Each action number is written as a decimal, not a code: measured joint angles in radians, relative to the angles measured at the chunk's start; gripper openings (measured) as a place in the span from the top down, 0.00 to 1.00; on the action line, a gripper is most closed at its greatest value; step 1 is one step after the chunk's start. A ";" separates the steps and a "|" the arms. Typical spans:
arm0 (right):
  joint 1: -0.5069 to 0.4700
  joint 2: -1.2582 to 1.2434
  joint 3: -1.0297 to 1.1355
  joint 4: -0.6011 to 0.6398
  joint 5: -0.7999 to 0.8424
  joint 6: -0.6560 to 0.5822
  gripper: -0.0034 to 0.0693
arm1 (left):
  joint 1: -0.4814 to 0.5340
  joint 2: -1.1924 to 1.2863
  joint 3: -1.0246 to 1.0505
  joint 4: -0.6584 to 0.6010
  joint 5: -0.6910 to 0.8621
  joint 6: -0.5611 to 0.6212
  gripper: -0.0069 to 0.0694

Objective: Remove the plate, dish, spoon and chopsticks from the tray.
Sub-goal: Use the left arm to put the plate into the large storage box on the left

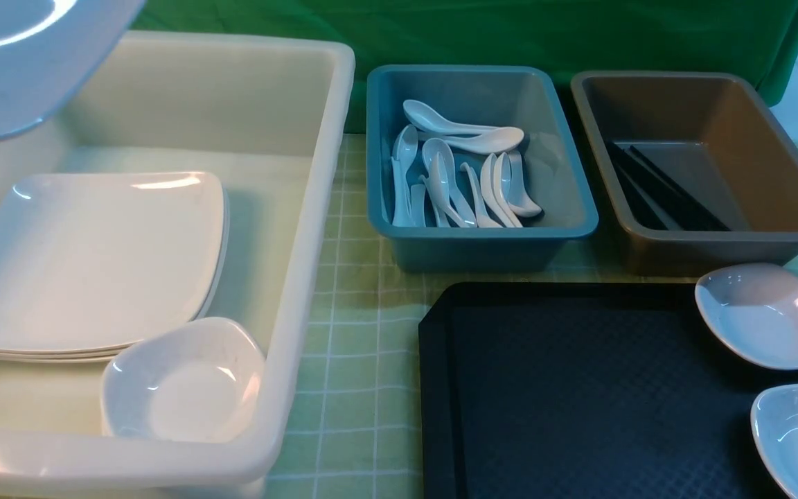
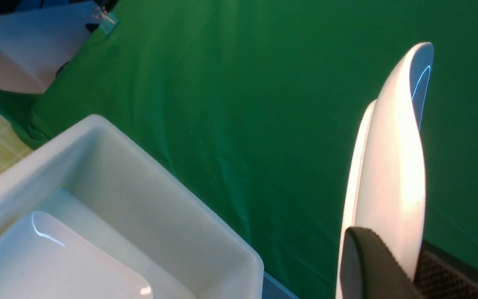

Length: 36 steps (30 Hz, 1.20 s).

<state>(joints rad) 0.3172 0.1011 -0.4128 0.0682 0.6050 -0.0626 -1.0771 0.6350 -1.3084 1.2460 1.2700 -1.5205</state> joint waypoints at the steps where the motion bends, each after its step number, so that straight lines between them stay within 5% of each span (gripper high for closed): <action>1: 0.000 0.000 0.000 0.000 -0.001 0.001 0.63 | 0.000 0.017 -0.022 -0.006 0.000 0.063 0.90; 11: 0.000 0.000 0.000 0.000 -0.001 0.001 0.63 | 0.000 0.146 -0.049 -0.038 -0.004 0.397 0.91; 29: 0.000 0.000 0.000 0.000 -0.001 0.001 0.62 | 0.009 0.177 -0.051 0.108 -0.018 0.343 0.91; 36: 0.000 0.000 0.000 0.000 -0.002 0.024 0.62 | 0.272 0.211 -0.051 0.008 -0.027 0.365 0.91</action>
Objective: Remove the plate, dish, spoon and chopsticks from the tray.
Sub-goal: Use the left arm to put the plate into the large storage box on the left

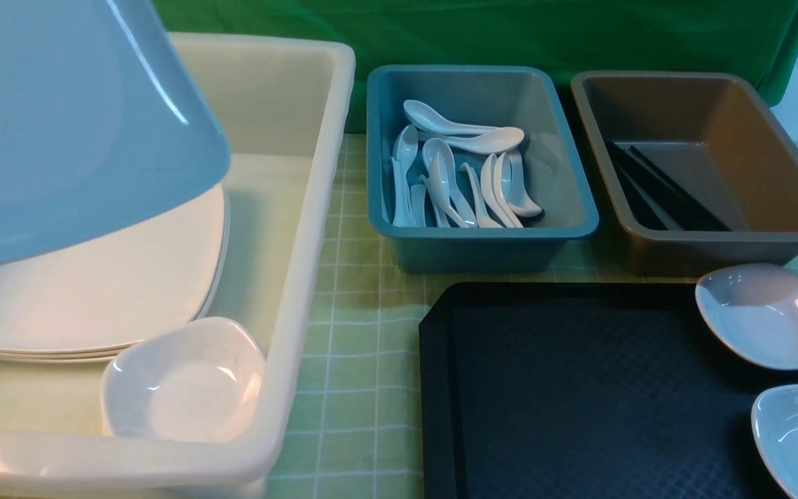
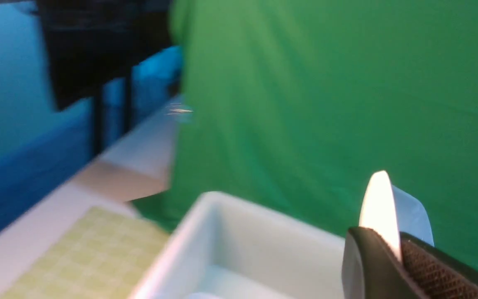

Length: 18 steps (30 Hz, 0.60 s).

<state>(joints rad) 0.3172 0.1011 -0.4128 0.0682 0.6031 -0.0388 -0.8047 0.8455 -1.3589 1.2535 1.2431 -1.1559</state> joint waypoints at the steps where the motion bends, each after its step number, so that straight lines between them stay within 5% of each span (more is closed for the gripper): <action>1: 0.000 0.000 0.000 0.000 0.000 0.005 0.62 | 0.062 0.016 0.000 -0.023 -0.010 0.012 0.91; 5: 0.000 0.000 0.000 0.001 0.000 0.016 0.62 | 0.311 0.098 -0.001 -0.145 -0.132 0.065 0.91; 8: 0.000 0.000 0.000 0.002 0.000 0.017 0.62 | 0.587 0.188 -0.007 -0.397 -0.331 0.134 0.91; 9: 0.000 0.000 0.000 0.002 0.000 0.017 0.62 | 0.587 0.194 -0.007 -0.397 -0.345 0.143 0.91; 15: 0.000 0.000 0.000 0.002 0.000 0.017 0.62 | 1.108 0.297 0.044 -1.087 -0.586 0.500 0.91; 18: 0.000 0.000 0.000 0.002 0.001 0.018 0.62 | 1.227 0.319 0.110 -1.342 -0.637 0.686 0.90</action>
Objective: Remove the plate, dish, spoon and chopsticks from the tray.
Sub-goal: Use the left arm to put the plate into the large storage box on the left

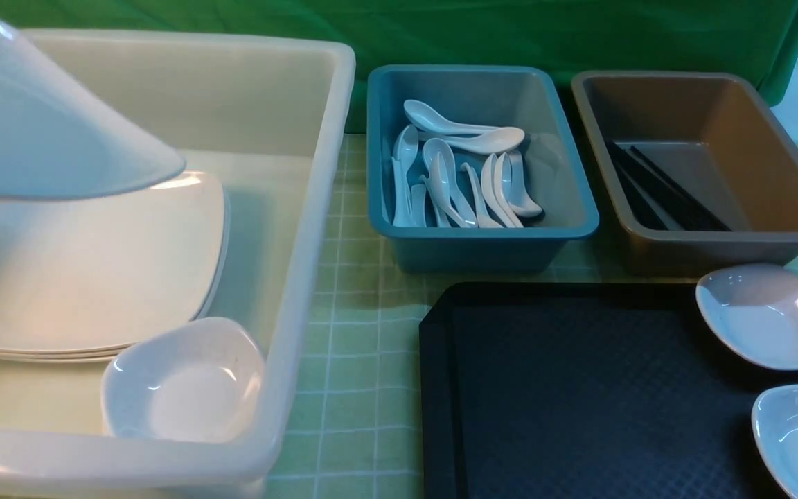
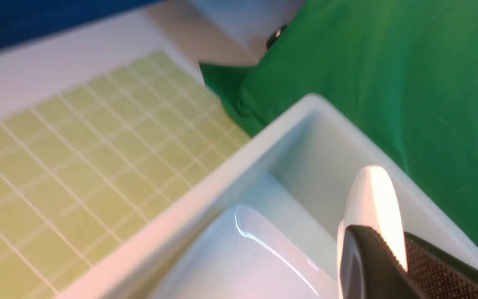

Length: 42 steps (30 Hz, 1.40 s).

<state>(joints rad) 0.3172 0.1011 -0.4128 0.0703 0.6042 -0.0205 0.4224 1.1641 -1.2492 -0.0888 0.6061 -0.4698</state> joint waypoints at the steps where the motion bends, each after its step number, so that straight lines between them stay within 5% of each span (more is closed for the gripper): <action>1: 0.000 0.000 0.000 0.000 0.000 0.000 0.62 | 0.000 0.002 0.005 -0.016 -0.002 0.011 0.90; 5: 0.000 -0.001 0.000 0.001 0.000 0.000 0.62 | 0.036 0.029 0.129 -0.237 -0.077 0.128 0.90; 18: 0.000 -0.001 0.000 0.001 0.000 0.000 0.62 | 0.039 0.079 0.393 -0.383 -0.363 0.152 0.90; 29: 0.000 -0.001 0.000 0.001 0.000 0.000 0.62 | -0.072 0.156 0.439 -0.397 -0.543 0.100 0.90; 42: 0.000 -0.001 0.000 0.001 0.001 0.000 0.62 | -0.082 0.261 0.468 -0.363 -0.667 0.025 0.90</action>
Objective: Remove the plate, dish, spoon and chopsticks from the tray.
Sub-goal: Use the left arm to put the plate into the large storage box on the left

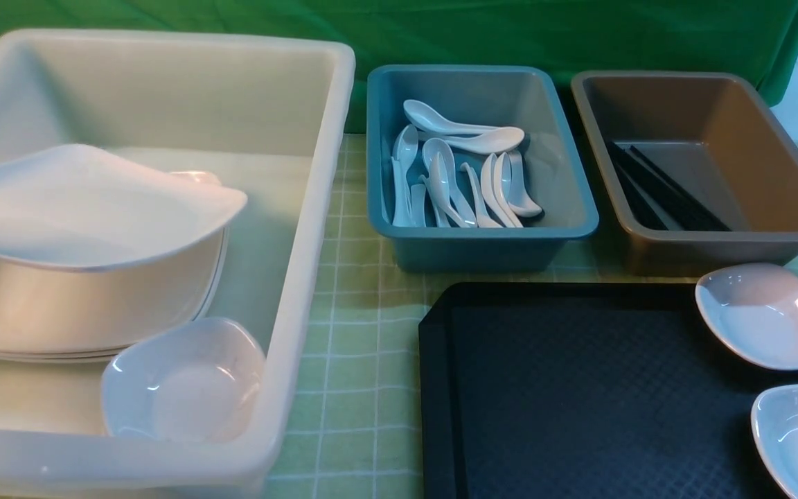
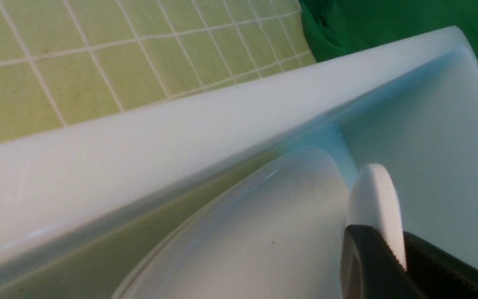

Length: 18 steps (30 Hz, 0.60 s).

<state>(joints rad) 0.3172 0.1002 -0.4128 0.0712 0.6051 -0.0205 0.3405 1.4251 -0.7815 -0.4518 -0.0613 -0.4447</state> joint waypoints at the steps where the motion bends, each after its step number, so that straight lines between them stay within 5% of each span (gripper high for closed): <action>1: 0.000 0.000 0.000 0.000 0.000 0.000 0.62 | 0.000 0.007 0.001 0.001 0.000 0.000 0.90; 18: 0.000 0.000 0.000 0.000 0.000 0.000 0.62 | 0.000 0.036 0.012 0.133 0.035 -0.012 0.90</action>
<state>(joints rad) 0.3172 0.1002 -0.4128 0.0712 0.6051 -0.0205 0.3405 1.4610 -0.7693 -0.3187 -0.0268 -0.4570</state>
